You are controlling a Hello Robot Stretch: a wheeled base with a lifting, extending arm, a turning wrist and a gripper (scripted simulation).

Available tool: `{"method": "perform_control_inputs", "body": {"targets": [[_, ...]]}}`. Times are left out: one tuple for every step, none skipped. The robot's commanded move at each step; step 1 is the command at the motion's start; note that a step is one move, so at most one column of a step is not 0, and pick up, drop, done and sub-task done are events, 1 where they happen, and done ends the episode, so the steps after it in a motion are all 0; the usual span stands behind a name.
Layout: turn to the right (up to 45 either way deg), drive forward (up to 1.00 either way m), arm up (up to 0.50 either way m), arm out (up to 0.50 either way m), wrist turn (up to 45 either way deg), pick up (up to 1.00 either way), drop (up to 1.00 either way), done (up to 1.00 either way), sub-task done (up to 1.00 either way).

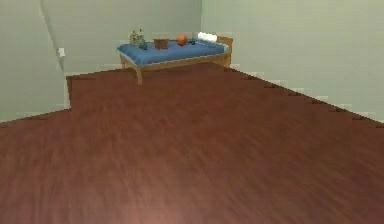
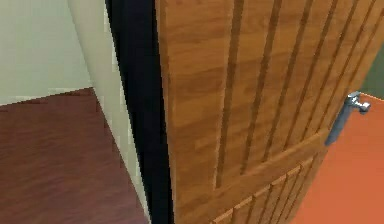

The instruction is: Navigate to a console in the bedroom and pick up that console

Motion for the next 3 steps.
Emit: {"method": "perform_control_inputs", "body": {"targets": [[0.0, 1.00, 0.00, 0.00, 0.0, 0.00, 0.00, 0.00, 0.00], [0.0, 1.00, 0.00, 0.00, 0.0, 0.00, 0.00, 0.00, 0.00], [0.0, 1.00, 0.00, 0.00, 0.0, 0.00, 0.00, 0.00, 0.00]]}}
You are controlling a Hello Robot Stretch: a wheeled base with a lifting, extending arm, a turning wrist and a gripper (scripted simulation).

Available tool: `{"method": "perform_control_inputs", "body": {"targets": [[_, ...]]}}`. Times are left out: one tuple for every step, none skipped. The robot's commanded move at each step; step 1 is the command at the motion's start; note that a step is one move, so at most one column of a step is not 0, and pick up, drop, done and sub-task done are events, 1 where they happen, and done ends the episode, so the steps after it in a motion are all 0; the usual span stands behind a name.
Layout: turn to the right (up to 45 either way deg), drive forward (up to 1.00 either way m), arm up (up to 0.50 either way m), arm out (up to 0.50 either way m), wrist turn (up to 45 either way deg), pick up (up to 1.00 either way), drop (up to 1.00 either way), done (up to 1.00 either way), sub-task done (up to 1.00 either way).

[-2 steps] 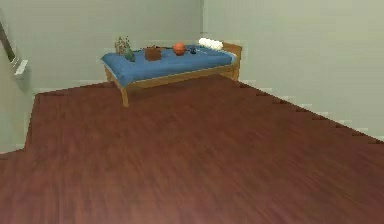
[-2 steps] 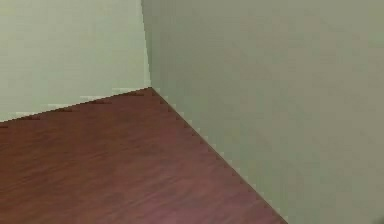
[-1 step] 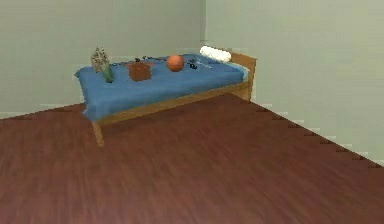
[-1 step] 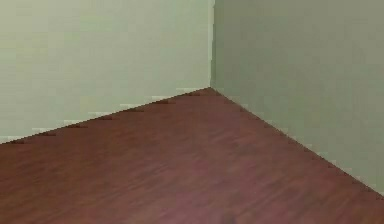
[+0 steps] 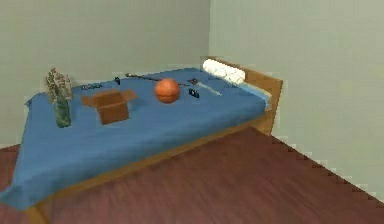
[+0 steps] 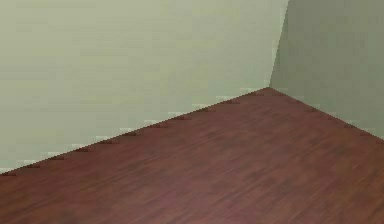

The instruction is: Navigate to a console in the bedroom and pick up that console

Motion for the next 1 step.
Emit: {"method": "perform_control_inputs", "body": {"targets": [[-3.0, 0.00, 0.00, 0.00, 0.0, 0.00, 0.00, 0.00, 0.00]]}}
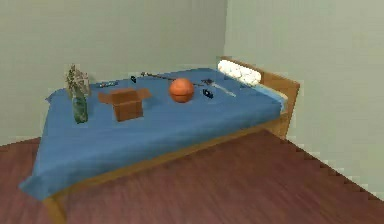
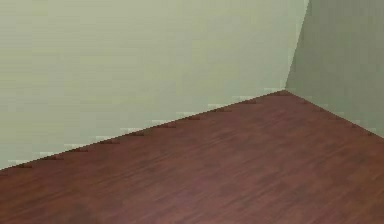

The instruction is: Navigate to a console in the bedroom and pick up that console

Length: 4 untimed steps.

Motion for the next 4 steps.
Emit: {"method": "perform_control_inputs", "body": {"targets": [[0.0, 0.90, 0.00, 0.00, 0.0, 0.00, 0.00, 0.00, 0.00], [-21.0, 0.00, 0.00, 0.00, 0.0, 0.00, 0.00, 0.00, 0.00], [0.0, 0.05, 0.00, 0.00, 0.0, 0.00, 0.00, 0.00, 0.00], [-45.0, 0.00, 0.00, 0.00, 0.0, 0.00, 0.00, 0.00, 0.00]]}}
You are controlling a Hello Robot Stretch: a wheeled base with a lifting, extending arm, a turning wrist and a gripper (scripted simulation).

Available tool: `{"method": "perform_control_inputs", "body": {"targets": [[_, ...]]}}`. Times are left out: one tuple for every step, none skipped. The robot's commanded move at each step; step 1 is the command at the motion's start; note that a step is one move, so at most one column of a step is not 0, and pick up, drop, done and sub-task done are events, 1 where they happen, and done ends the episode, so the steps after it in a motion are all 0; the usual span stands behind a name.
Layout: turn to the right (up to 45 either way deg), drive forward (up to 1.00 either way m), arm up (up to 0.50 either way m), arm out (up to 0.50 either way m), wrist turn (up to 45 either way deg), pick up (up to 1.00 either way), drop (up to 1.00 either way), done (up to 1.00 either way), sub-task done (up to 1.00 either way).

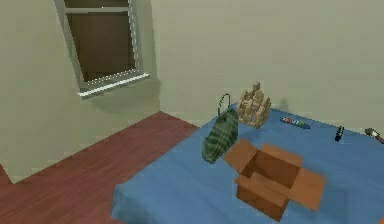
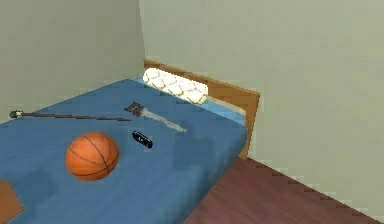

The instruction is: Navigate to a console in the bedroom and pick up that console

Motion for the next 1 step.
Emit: {"method": "perform_control_inputs", "body": {"targets": [[-12.0, 0.00, 0.00, 0.00, 0.0, 0.00, 0.00, 0.00, 0.00]]}}
